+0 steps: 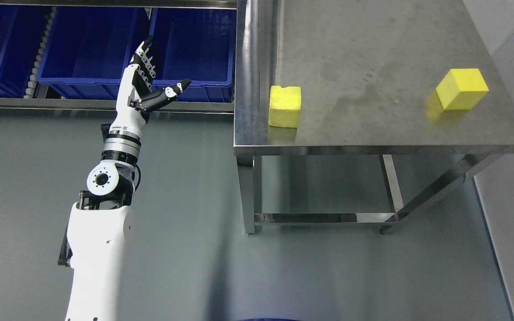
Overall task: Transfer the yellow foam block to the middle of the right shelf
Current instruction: 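Reach the left hand toward the nearer yellow foam cube on the table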
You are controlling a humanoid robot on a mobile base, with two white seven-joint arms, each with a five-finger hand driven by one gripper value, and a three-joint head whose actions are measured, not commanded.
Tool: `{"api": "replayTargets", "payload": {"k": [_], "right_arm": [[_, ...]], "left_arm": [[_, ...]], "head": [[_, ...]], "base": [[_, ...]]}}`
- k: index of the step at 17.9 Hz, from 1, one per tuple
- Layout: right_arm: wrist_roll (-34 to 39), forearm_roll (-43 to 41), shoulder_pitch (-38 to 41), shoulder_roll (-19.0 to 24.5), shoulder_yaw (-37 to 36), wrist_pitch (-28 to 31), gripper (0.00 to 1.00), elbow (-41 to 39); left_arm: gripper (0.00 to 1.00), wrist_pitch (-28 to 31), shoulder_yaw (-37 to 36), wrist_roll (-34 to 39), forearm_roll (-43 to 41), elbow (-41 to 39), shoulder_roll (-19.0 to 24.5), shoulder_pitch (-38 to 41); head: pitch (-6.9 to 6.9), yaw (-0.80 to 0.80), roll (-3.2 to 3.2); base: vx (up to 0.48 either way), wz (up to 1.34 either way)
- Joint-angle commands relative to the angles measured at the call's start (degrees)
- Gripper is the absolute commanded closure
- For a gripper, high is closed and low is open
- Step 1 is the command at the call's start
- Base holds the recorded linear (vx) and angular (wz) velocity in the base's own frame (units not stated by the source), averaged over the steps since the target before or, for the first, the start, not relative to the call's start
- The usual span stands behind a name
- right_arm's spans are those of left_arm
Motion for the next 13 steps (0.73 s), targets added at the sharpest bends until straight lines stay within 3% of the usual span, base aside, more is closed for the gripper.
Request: {"api": "replayTargets", "payload": {"k": [1, 4, 10, 13], "right_arm": [[0.0, 0.2, 1.4, -1.0, -0.7, 0.0, 0.00, -1.0], [0.0, 0.2, 1.3, -1.0, -0.7, 0.0, 0.00, -1.0], [0.0, 0.2, 1.3, -1.0, -0.7, 0.0, 0.00, -1.0], [0.0, 0.2, 1.4, -1.0, -0.6, 0.0, 0.00, -1.0]], "left_arm": [[0.00, 0.6, -0.5, 0.0, 0.0, 0.5, 1.0, -1.3], [0.00, 0.1, -1.3, -1.5, 0.0, -0.3, 1.0, -3.0], [0.03, 0.3, -4.5, -30.5, -0.8, -0.2, 1.0, -8.4], [0.03, 0.3, -8.2, -32.4, -4.1, 0.4, 2.0, -9.0]], "head": [[0.00, 0.00, 0.00], [0.00, 0.00, 0.00], [0.00, 0.00, 0.00], [0.00, 0.00, 0.00]], "base": [[0.000, 0.00], [0.000, 0.00], [0.000, 0.00], [0.000, 0.00]]}}
